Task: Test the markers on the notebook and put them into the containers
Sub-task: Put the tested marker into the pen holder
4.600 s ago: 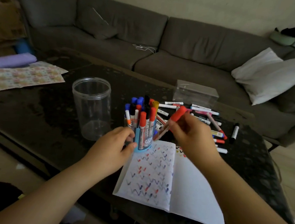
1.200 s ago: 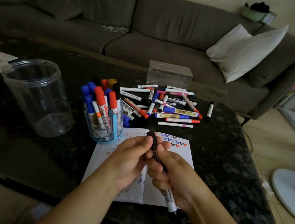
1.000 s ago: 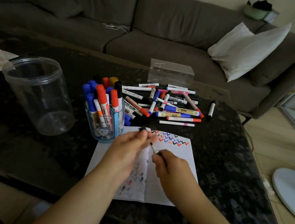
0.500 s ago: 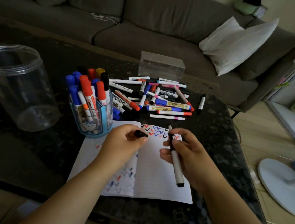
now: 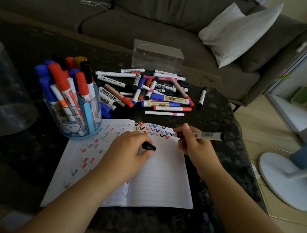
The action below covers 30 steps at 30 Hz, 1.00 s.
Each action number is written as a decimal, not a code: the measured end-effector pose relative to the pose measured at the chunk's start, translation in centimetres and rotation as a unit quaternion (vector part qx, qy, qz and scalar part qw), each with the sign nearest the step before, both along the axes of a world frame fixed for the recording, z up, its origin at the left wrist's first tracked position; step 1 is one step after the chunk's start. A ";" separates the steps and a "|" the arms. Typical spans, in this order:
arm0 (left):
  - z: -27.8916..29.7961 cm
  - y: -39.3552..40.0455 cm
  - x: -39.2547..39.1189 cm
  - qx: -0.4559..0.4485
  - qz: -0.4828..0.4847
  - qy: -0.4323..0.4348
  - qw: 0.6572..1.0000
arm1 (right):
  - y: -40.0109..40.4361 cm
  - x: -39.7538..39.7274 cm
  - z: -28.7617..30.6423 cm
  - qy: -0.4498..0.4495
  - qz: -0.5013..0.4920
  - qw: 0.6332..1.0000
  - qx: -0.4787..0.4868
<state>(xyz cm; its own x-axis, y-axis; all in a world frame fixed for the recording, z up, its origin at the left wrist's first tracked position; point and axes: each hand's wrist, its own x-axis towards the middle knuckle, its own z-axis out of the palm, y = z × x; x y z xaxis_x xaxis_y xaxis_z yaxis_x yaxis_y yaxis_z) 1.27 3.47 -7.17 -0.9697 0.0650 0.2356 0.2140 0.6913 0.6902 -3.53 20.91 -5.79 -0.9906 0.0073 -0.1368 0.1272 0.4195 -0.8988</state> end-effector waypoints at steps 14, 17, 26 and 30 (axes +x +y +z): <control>-2.1 1.1 -0.1 -0.126 -0.034 0.050 0.990 | 0.3 -2.1 -3.4 0.131 -0.072 0.989 -0.005; -1.9 1.1 0.1 -0.109 -0.034 0.044 0.992 | 0.3 -2.1 -3.5 0.133 -0.061 0.989 -0.001; -2.0 1.2 0.3 -0.144 -0.045 0.073 0.986 | 0.0 -2.3 -3.4 0.119 -0.037 0.992 0.018; -1.9 1.2 0.1 -0.143 -0.032 0.074 0.986 | 0.1 -2.3 -3.5 0.117 -0.040 0.992 0.021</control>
<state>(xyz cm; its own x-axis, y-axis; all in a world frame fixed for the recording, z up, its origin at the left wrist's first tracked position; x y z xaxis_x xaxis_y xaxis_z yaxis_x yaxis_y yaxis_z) 1.40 4.64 -9.09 -0.9174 0.2097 0.3382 0.3480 0.8351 0.4260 -5.79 21.03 -9.29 -0.9912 0.0888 0.0982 -0.0474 0.4548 -0.8893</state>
